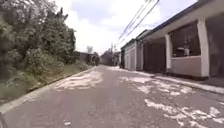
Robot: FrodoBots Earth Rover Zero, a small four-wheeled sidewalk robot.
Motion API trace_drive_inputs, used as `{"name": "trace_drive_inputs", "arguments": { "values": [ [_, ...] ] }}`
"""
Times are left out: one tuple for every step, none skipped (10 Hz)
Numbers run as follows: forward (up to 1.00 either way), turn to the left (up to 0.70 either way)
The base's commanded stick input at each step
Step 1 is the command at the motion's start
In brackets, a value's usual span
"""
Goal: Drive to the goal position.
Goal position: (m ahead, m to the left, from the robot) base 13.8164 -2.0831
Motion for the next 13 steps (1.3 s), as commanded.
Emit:
{"name": "trace_drive_inputs", "arguments": {
  "values": [
    [1.00,0.00],
    [1.00,0.00],
    [1.00,0.00],
    [1.00,0.00],
    [1.00,0.00],
    [1.00,0.00],
    [1.00,0.00],
    [1.00,0.00],
    [1.00,0.00],
    [1.00,0.00],
    [1.00,0.00],
    [1.00,0.00],
    [1.00,0.00]
  ]
}}
